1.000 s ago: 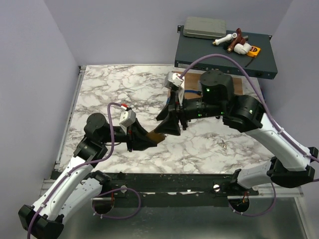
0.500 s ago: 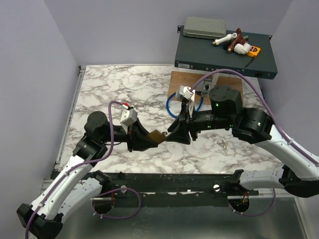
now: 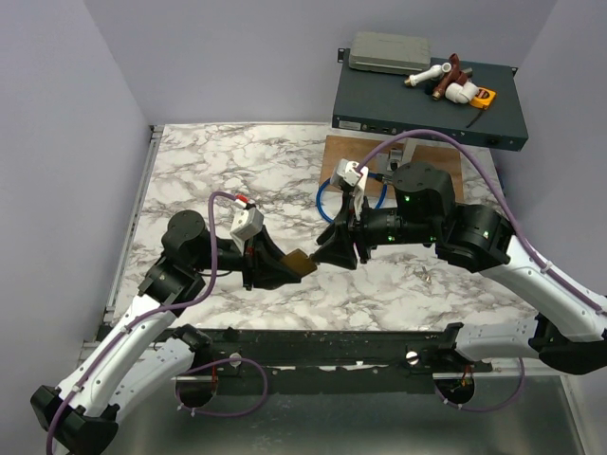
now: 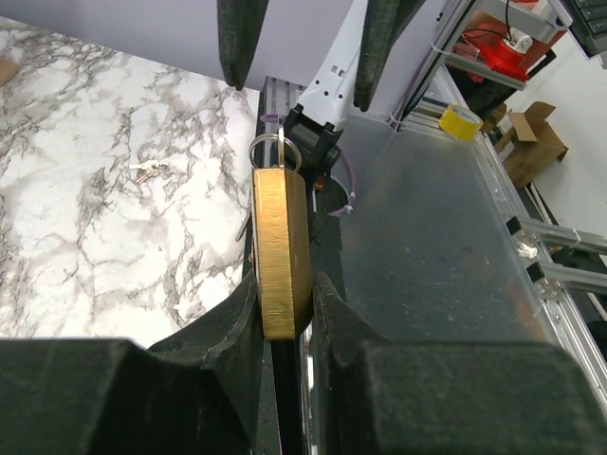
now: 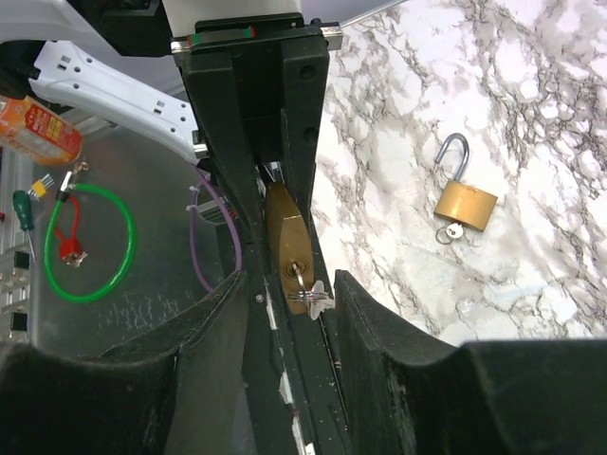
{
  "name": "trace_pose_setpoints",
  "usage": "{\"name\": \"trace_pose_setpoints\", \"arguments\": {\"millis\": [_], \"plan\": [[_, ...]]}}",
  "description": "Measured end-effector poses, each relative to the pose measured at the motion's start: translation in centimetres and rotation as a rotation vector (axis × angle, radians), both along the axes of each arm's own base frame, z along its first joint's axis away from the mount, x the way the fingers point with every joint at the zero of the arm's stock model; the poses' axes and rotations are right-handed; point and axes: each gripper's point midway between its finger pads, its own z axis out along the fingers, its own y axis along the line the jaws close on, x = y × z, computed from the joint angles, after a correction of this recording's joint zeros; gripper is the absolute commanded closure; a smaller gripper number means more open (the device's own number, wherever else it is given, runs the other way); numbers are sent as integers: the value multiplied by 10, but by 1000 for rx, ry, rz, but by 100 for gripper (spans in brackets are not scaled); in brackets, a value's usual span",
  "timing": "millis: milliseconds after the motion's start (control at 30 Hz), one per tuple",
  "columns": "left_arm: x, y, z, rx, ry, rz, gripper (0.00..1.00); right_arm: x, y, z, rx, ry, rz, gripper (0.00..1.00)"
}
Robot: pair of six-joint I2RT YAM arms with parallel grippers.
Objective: Unlock with the key
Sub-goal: Unlock the lock.
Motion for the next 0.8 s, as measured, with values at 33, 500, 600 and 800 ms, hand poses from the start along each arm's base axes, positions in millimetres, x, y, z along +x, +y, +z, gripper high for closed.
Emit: {"name": "trace_pose_setpoints", "arguments": {"millis": [33,500,600,800], "plan": [[-1,0,0,0,-1,-4,100,1,0,0,-1,-1,-3,56],[-5,0,2,-4,-2,-22,100,1,6,-11,-30,24,15,59],[-5,0,2,-4,-3,-25,100,-1,6,-14,-40,33,22,62],[-6,0,3,-5,-2,-27,100,-2,5,-21,-57,45,23,71]]}}
